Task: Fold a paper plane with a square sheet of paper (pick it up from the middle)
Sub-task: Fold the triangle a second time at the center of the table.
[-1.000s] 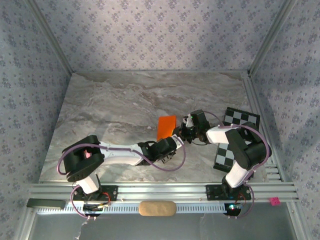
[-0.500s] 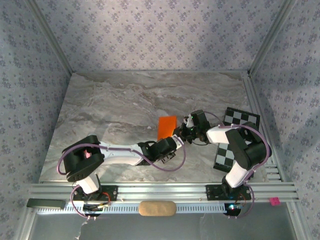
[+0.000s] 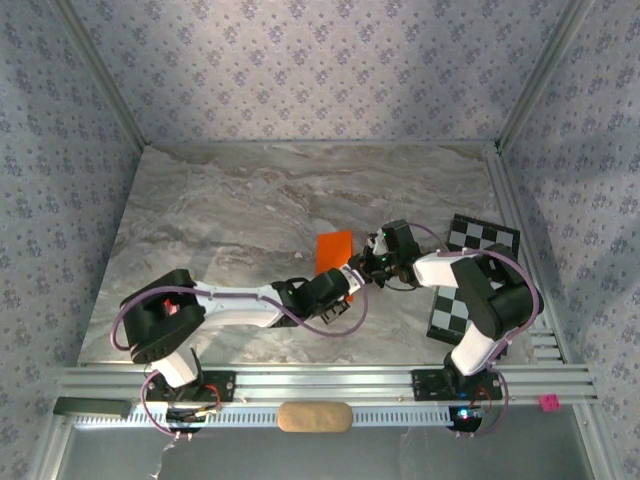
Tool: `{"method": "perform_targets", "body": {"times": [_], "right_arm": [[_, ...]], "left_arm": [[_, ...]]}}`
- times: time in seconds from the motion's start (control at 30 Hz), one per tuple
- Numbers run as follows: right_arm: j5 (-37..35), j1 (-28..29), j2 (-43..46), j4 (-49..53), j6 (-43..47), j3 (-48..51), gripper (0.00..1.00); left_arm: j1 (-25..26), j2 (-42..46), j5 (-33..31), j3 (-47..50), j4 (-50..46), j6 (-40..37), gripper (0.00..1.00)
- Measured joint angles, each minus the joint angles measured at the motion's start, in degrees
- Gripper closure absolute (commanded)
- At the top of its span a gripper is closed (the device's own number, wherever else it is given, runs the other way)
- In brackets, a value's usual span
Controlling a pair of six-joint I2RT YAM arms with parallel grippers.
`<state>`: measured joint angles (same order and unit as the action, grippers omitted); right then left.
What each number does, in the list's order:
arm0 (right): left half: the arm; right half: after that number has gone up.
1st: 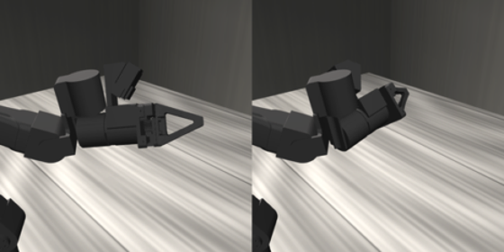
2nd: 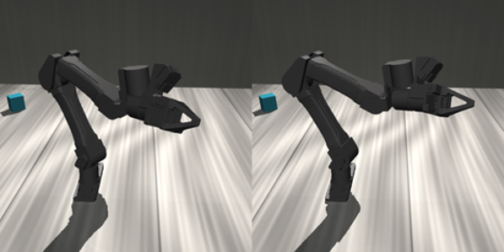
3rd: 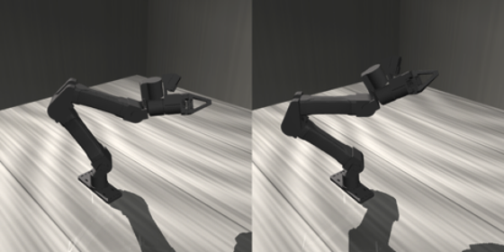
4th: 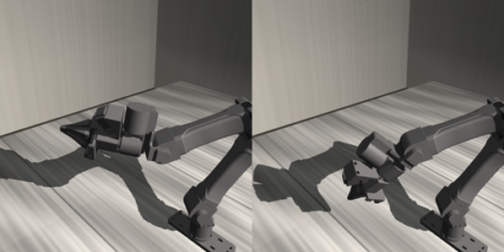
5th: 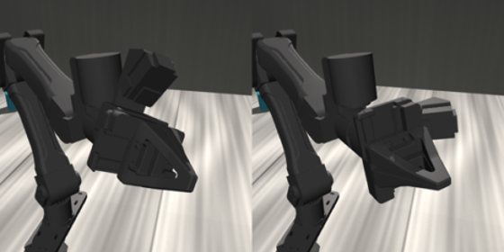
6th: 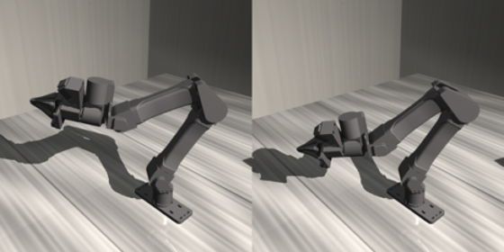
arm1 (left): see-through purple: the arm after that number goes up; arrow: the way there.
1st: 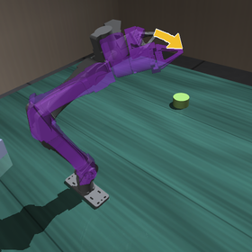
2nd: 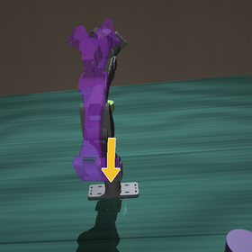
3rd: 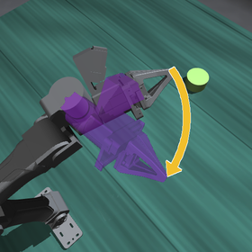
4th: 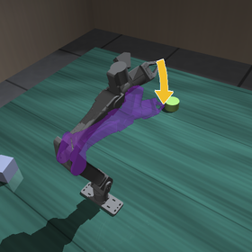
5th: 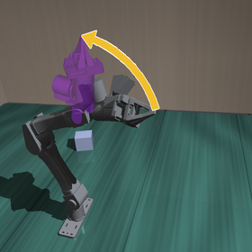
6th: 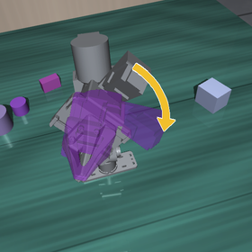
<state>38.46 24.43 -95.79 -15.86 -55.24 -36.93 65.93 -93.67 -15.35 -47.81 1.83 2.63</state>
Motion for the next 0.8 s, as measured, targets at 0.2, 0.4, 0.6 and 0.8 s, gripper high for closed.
{"method": "perform_targets", "body": {"times": [0.2, 0.4, 0.6, 0.8], "right_arm": [[-0.2, -0.2, 0.8, 1.0, 1.0, 0.0, 0.66], [-3.0, -2.0, 6.1, 6.1, 3.4, 0.4, 0.56], [-9.0, -3.7, 14.8, 13.8, 7.1, 1.2, 0.57], [-16.0, -3.7, 26.7, 15.7, 9.7, 7.6, 0.64]], "left_arm": [[-3.4, 1.1, 6.6, 0.4, 0.7, 2.1, 1.00], [-7.9, 1.3, 16.5, 0.5, 1.4, 5.3, 1.00], [-11.8, 1.3, 26.9, 0.5, 1.5, 8.7, 1.00], [-12.9, -0.7, 35.8, -1.6, 2.2, 12.5, 1.00]]}}
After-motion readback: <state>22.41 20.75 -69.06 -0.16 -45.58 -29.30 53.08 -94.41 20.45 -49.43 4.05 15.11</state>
